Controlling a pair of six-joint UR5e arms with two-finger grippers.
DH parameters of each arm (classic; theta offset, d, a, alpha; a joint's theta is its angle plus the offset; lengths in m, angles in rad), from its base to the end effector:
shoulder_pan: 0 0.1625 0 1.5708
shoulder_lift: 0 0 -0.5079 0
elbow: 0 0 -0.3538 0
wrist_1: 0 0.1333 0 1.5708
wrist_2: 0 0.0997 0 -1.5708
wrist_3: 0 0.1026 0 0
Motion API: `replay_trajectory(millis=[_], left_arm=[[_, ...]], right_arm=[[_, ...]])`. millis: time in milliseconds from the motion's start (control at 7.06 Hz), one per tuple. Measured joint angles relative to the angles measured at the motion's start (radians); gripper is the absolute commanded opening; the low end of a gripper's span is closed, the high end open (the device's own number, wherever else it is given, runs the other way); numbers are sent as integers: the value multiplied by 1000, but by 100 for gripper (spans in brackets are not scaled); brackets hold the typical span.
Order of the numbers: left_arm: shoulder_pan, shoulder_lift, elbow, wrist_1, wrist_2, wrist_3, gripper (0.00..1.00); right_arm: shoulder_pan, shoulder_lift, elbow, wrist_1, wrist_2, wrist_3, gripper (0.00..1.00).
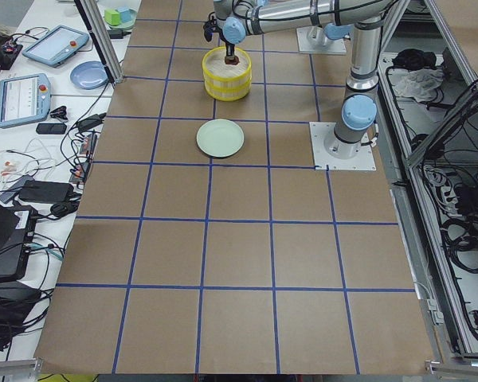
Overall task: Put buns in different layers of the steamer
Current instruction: 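Lower brown bun into top tier with left gripper while right gripper rises away, then open left gripper to release the brown bun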
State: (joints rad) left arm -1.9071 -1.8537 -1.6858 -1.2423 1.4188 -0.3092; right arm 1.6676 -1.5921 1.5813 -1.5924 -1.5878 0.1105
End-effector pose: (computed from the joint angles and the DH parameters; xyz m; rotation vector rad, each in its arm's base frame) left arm -0.3254 -0.4799 0.4050 -0.0329 -3.0145 -0.1721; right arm 0.1740 -0.4311 0.5748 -0.0219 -3.1275 0.0532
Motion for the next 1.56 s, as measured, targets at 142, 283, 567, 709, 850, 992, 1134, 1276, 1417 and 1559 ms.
replay_trajectory(millis=[142, 283, 567, 709, 850, 992, 1134, 1276, 1417, 1559], left_arm=[[-2, -9, 0, 6, -4, -2, 100], [-2, -12, 0, 7, -9, -2, 100], [-3, -13, 0, 1, -13, -2, 100], [-2, -10, 1, -1, -12, 3, 100], [5, 0, 5, 1, -7, 13, 100], [30, 16, 11, 0, -3, 36, 100], [79, 40, 14, -15, 0, 92, 100], [134, 74, 22, -49, 7, 153, 100], [180, 113, 42, -106, 29, 195, 100], [216, 150, 70, -180, 72, 228, 100]], right_arm=[[1, 0, 0, 0, 1, 0, 100], [1, 0, 0, 0, 1, 0, 100], [1, 0, 1, 0, 2, 0, 100], [1, 0, 2, 0, 2, 0, 100], [2, 0, 2, -1, 3, 0, 100], [2, 0, 2, -2, 4, 0, 100], [3, 0, 2, -2, 3, 0, 100], [3, 0, 2, -2, 3, 0, 100], [4, 0, 2, -1, 3, 0, 100], [4, 0, 2, -1, 3, 0, 100]])
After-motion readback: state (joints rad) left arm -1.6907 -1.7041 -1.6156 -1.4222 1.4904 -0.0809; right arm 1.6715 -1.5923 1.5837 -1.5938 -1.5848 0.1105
